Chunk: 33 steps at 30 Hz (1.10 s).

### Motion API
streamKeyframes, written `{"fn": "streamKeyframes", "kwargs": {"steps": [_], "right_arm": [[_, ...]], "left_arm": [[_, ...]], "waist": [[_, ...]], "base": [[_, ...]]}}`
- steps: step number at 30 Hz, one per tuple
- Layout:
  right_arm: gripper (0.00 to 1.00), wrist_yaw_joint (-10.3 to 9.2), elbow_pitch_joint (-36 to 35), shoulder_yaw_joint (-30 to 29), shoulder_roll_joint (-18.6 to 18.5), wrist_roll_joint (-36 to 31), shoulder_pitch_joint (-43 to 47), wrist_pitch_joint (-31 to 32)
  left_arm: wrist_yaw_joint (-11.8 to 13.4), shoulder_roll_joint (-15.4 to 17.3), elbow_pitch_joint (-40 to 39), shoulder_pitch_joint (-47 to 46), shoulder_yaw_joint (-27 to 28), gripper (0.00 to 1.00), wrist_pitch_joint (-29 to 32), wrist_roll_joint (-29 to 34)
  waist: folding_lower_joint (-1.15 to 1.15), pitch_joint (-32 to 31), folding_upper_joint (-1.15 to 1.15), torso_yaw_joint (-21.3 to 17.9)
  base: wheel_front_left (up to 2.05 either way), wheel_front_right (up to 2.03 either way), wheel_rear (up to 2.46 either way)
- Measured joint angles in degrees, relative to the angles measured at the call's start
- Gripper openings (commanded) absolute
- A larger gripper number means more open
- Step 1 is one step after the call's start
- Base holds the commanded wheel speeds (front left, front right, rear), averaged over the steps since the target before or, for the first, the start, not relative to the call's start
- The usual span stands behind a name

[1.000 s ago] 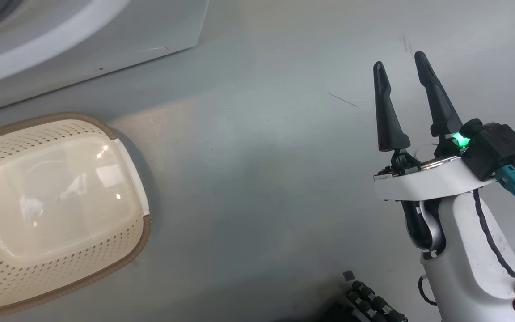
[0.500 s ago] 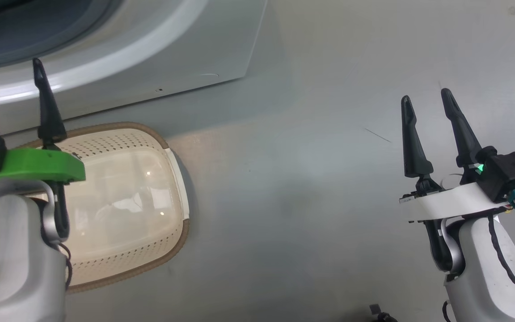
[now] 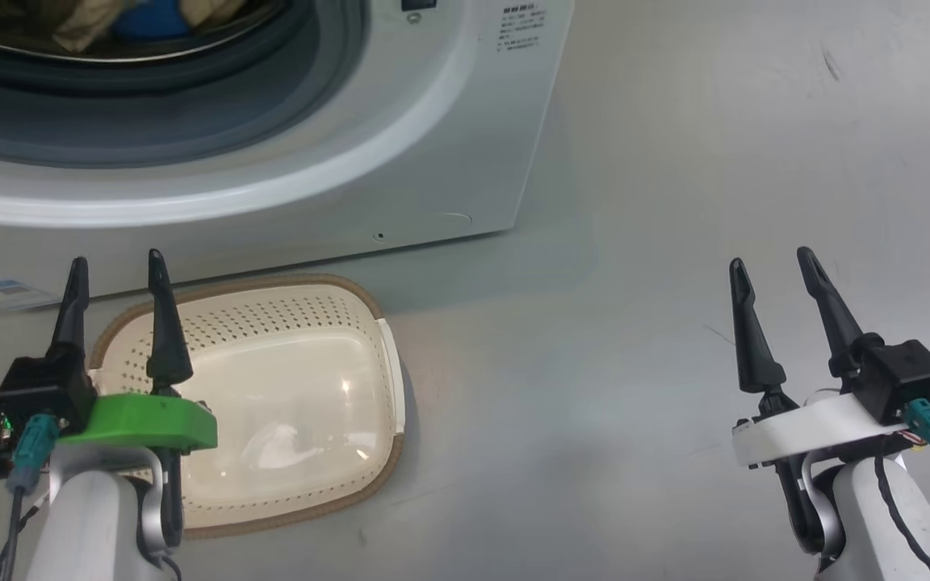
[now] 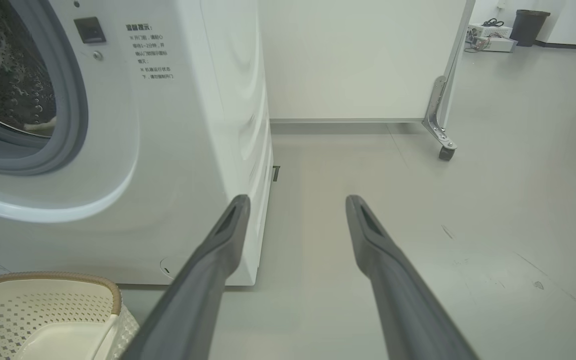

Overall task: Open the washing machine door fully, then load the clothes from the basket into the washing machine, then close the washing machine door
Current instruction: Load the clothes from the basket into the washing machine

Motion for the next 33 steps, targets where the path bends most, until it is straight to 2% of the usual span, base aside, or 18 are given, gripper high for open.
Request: {"fn": "streamKeyframes", "kwargs": {"steps": [15,25,33], "right_arm": [[1.0,-0.47,1.14,0.6,0.3,-0.47,6.64,0.0],[1.0,-0.48,1.09,1.99,0.59,-0.77,10.22,0.0],[1.0,-0.49,0.6,2.33,0.59,-0.94,11.34,0.0]], "left_arm": [[-0.55,0.03,-4.77,13.02,-1.38,1.0,0.0,0.54],[-0.65,0.14,-6.51,18.85,-2.05,1.0,0.0,0.62],[-0.65,0.18,-7.82,21.71,-2.04,1.0,0.0,0.59]], "waist": [[0.0,-12.52,0.0,4.42],[0.0,-18.75,0.0,5.24],[0.0,-21.36,0.0,5.02]], "base": [[0.0,0.0,0.0],[0.0,0.0,0.0],[0.0,0.0,0.0]]}}
